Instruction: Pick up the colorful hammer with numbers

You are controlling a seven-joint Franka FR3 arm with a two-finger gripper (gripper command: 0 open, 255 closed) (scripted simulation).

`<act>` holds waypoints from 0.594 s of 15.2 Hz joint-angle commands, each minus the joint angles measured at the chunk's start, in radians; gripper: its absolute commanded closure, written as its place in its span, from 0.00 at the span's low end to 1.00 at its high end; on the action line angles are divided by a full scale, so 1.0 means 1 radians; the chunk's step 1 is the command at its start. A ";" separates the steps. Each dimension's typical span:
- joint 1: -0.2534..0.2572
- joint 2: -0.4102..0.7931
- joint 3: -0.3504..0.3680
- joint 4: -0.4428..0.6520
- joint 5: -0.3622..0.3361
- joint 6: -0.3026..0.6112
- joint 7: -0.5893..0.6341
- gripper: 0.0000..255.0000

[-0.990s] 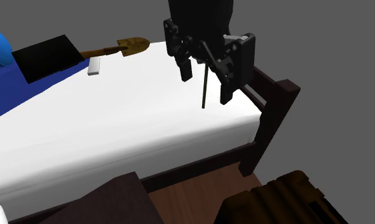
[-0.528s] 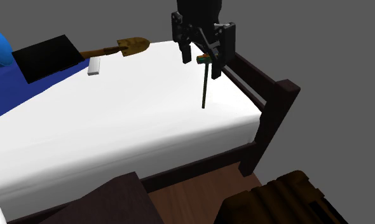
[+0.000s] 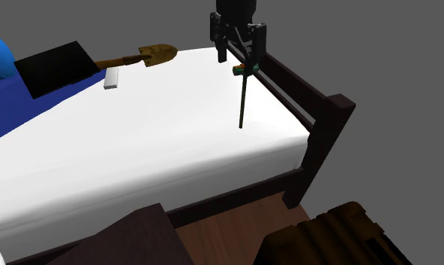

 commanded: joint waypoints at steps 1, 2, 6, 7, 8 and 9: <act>0.013 0.092 0.020 0.091 -0.017 -0.015 0.049 0.00; 0.022 0.136 0.028 0.137 -0.026 -0.026 0.071 0.00; 0.065 0.311 0.049 0.337 -0.065 -0.080 0.151 0.00; 0.065 0.309 0.048 0.321 -0.065 -0.066 0.151 0.00; 0.064 0.308 0.047 0.306 -0.064 -0.052 0.150 0.00; 0.064 0.307 0.047 0.291 -0.064 -0.038 0.150 0.00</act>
